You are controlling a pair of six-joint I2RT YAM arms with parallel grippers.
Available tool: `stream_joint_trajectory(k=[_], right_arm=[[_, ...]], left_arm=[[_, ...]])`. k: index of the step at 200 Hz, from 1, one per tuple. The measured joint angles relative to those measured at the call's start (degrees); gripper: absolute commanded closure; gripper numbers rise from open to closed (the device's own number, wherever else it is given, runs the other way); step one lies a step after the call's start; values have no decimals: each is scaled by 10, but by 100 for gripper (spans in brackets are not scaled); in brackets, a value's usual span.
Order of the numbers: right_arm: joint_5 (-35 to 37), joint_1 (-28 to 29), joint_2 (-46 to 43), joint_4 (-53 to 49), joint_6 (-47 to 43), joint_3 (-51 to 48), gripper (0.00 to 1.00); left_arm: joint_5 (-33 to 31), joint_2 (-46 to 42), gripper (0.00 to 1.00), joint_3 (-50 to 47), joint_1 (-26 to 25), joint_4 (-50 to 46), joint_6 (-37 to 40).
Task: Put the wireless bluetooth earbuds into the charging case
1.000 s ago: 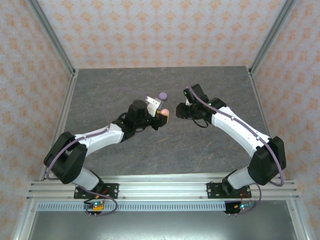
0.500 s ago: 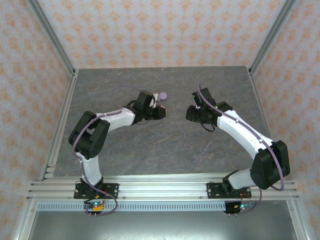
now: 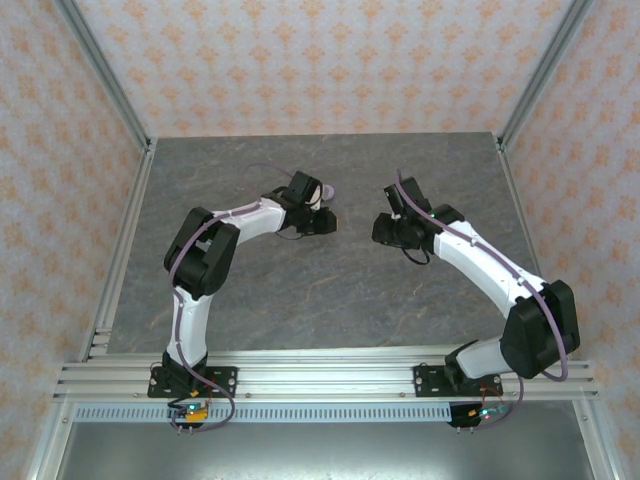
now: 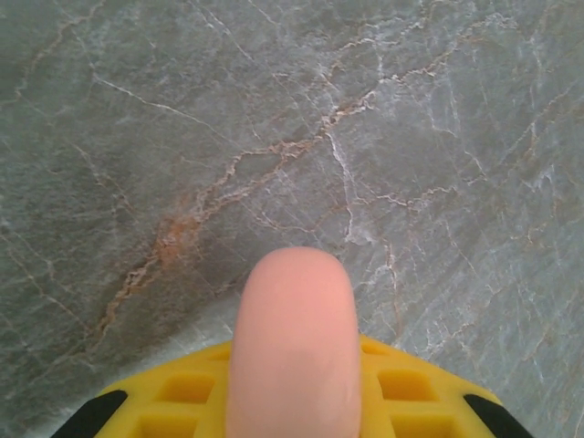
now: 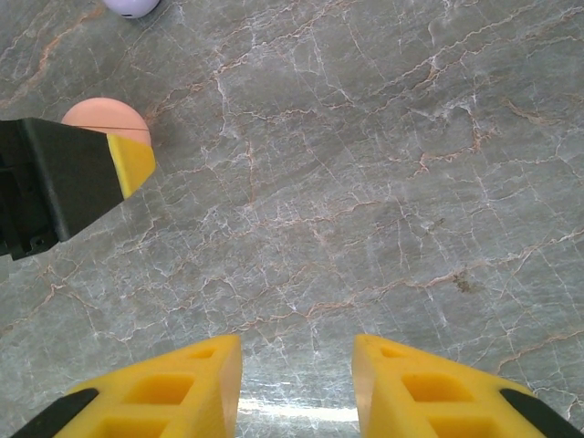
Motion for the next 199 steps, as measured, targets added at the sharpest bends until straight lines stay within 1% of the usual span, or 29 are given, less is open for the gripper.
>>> stream_joint_trajectory(k=[23,55,81,102,107,112,130,162,184,199], right_arm=[[0,0,2,0,0,0,62],[0,0,10,0,0,0,61],[0,0,15,0,0,0,61],[0,0,18,0,0,0,61],[0,0,19,0,0,0,61],[0,0,20,0,0,0,61],[7,0,21,0,0,0,60],[43,0,22,-1,-1,0,59],[101,0,22,0,-3,0,57],[158,0,21,4,-7,-6,55]], left_arm=[[0,10,83,14,3,-13,2],[0,27,70,22,3,-26,2],[1,31,57,25,3,-27,5],[2,31,42,27,2,-25,12],[3,31,36,27,1,-23,11],[4,31,33,27,0,-23,15],[-7,24,30,26,-4,-22,20],[-62,-7,29,-3,-2,-37,35],[-104,-50,29,-38,4,-58,51],[-140,-97,29,-63,7,-71,66]])
